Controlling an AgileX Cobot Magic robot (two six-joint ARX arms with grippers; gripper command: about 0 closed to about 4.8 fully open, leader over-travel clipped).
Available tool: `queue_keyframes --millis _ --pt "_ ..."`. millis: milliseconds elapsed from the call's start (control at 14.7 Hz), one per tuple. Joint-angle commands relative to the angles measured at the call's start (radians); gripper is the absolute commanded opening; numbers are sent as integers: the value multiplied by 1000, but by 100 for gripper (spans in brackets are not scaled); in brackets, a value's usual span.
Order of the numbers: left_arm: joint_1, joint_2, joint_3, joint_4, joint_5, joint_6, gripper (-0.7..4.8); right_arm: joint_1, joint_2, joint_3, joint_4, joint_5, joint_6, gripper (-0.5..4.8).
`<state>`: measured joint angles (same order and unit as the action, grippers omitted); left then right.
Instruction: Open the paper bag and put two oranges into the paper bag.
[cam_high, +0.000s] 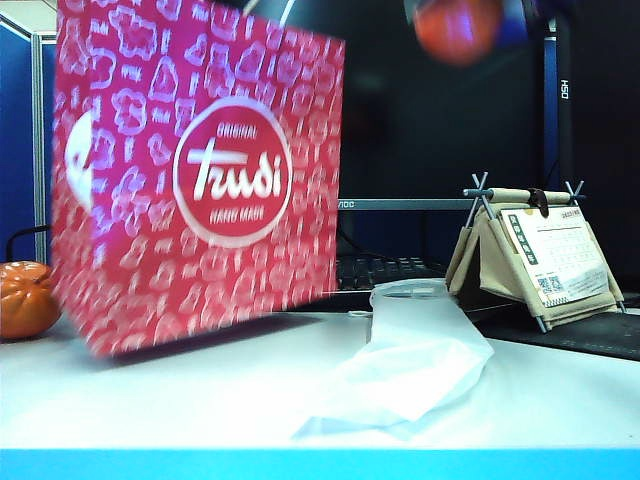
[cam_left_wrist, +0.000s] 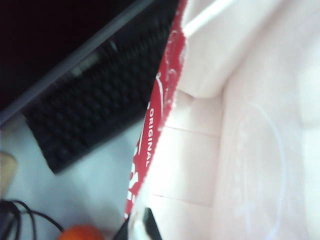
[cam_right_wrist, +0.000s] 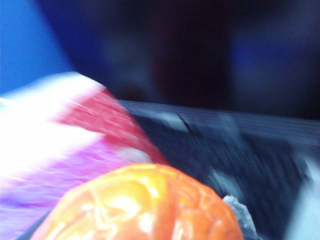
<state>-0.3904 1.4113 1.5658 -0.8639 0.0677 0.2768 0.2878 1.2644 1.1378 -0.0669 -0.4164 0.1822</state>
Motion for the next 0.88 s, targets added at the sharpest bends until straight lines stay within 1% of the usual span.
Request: queue_keyframes --millis 68,136,272,408,612,748,885 --pt "0 -5 29 28 48 5 -4 15 -5 146 -45 -78 -3 -6" --pt "0 -4 30 32 52 5 -4 30 -4 215 -78 -93 -3 -6" --pt "-1 0 30 35 82 4 -4 69 -4 282 -98 -103 -3 -6" --pt "-9 1 30 36 94 1 -4 142 3 353 -101 -101 1 -6" --pt "-40 6 30 35 106 1 -4 226 56 435 -115 -99 8 -6" --pt "-79 12 30 43 101 0 -4 296 121 488 -117 -97 17 -6" --pt "-79 12 30 43 101 -1 -4 365 155 498 -124 -39 10 -6"
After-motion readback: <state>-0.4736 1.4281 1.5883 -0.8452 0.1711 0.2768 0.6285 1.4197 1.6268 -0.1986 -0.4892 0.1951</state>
